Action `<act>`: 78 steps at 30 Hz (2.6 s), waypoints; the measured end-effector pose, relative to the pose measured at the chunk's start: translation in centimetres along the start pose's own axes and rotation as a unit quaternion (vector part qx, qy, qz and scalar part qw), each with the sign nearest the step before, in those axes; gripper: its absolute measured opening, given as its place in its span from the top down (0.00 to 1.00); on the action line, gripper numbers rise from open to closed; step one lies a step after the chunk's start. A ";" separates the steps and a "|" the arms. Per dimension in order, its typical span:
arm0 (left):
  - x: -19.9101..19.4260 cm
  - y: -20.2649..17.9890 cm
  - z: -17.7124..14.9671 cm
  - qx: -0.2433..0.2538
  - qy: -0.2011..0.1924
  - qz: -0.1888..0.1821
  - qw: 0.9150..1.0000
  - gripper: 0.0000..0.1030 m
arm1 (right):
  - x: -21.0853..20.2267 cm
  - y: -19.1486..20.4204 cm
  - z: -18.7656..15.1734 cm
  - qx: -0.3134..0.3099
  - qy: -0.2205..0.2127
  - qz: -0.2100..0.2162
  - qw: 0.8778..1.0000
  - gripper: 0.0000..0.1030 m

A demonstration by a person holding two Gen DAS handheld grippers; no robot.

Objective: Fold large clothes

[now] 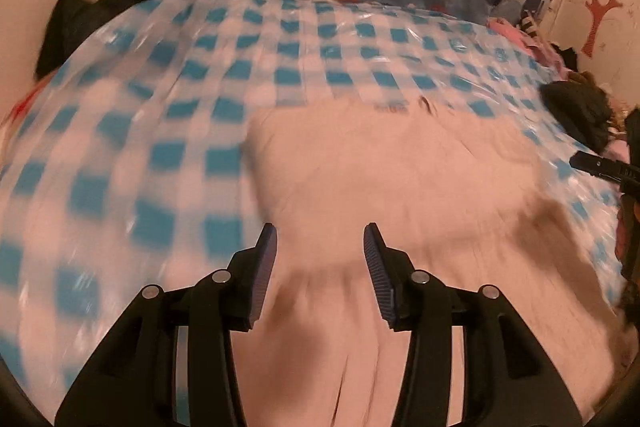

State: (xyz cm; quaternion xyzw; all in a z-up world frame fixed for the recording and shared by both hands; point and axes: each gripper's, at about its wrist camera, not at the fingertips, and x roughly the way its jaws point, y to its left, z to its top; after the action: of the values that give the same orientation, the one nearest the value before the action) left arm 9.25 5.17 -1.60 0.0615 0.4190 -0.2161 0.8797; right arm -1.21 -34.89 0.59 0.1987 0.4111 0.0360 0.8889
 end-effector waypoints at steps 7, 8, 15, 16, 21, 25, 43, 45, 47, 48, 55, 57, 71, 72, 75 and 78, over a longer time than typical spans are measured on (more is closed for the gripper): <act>13.4 0.5 0.2 -0.024 0.080 0.004 0.997 0.47 | 12.6 -4.3 0.4 0.012 0.112 -0.081 0.990 0.36; 13.5 0.9 -0.2 -0.027 0.074 -0.003 0.997 0.47 | 12.0 -4.4 0.4 0.013 0.115 -0.080 0.990 0.36; 8.9 -0.9 1.9 0.043 -0.052 0.099 0.993 0.43 | 7.2 -2.7 4.4 -0.012 -0.003 -0.068 0.998 0.29; 8.8 -1.2 2.4 0.048 -0.067 0.104 0.991 0.42 | 7.7 -3.0 5.3 0.001 -0.009 -0.064 0.998 0.28; 10.5 -1.9 3.2 0.064 -0.079 0.127 0.987 0.41 | 15.7 -6.1 4.9 0.025 0.068 -0.100 0.992 0.28; 10.9 -1.4 1.2 0.062 -0.077 0.129 0.987 0.41 | 16.8 -6.4 4.0 0.024 0.057 -0.101 0.993 0.28; -3.7 -5.1 -2.4 0.111 -0.153 0.144 0.971 0.38 | -2.7 -5.1 -10.8 0.031 0.083 0.004 0.996 0.21; -5.5 -5.6 -2.8 0.114 -0.161 0.143 0.970 0.36 | -4.4 -5.5 -12.8 0.042 0.092 0.004 0.995 0.21; -7.5 -6.1 -3.2 0.118 -0.168 0.145 0.968 0.35 | -6.4 -6.1 -15.1 0.058 0.102 0.011 0.993 0.20; -8.1 -6.3 -3.3 0.119 -0.171 0.145 0.967 0.35 | -7.0 -6.2 -15.8 0.062 0.102 0.011 0.993 0.19; -13.7 -8.2 -4.9 0.133 -0.189 0.146 0.962 0.29 | -12.0 -7.7 -20.5 0.105 0.114 0.021 0.988 0.15; -14.9 -8.5 -5.6 0.137 -0.191 0.149 0.960 0.29 | -12.6 -8.1 -21.3 0.115 0.119 0.032 0.986 0.15; -13.7 2.7 -11.6 -0.013 0.056 0.013 0.998 0.24 | -13.5 -9.7 -23.1 0.198 0.137 0.173 0.955 0.15; -13.3 4.5 -12.4 -0.042 0.073 0.009 0.996 0.24 | -13.4 -9.9 -23.2 0.205 0.140 0.182 0.951 0.15; -11.7 10.9 -16.6 -0.153 0.144 -0.013 0.978 0.24 | -12.7 -10.1 -23.5 0.214 0.157 0.204 0.942 0.15; -9.9 13.2 -20.2 -0.199 0.196 -0.053 0.959 0.24 | -11.8 -10.1 -23.8 0.221 0.173 0.221 0.934 0.15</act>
State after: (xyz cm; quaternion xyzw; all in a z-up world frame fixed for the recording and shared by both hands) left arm -4.93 26.11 -8.00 -0.0962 0.6202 -0.1579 0.7624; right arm -27.75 -39.12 -8.68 0.4671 0.5014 0.1735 0.7074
